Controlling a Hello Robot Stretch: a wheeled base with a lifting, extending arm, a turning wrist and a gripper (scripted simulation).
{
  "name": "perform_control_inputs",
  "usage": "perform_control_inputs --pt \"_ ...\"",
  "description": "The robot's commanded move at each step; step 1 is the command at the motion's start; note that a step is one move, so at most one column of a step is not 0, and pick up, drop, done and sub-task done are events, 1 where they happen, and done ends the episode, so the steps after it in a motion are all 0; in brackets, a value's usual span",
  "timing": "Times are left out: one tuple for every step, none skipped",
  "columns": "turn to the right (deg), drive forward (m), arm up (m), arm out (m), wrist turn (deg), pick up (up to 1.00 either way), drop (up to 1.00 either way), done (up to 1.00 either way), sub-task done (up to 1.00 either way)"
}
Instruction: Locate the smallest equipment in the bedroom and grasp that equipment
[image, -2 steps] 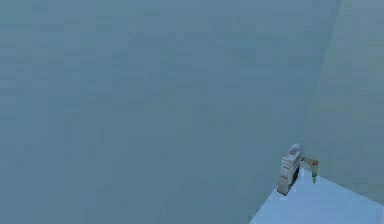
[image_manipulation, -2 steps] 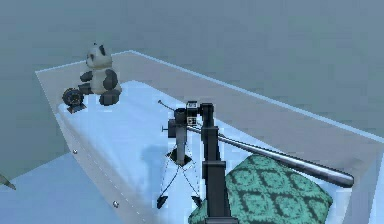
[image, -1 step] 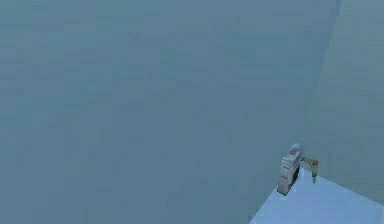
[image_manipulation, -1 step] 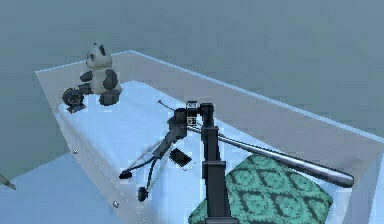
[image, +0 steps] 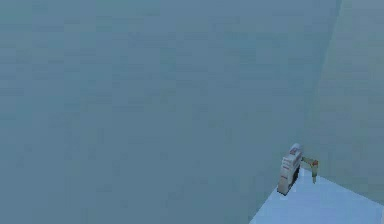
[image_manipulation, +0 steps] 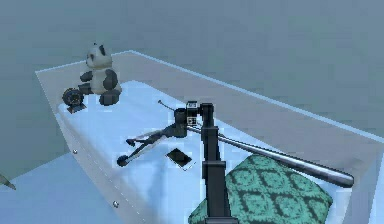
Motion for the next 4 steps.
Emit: perform_control_inputs --pt "0.0 0.00 0.00 0.00 45.0 0.00 0.00 0.00 0.00" --pt "0.0 0.00 0.00 0.00 42.0 0.00 0.00 0.00 0.00" --pt "0.0 0.00 -0.30 0.00 0.0 0.00 0.00 0.00 0.00" --pt "0.0 0.00 0.00 0.00 0.0 1.00 0.00 0.00 0.00"
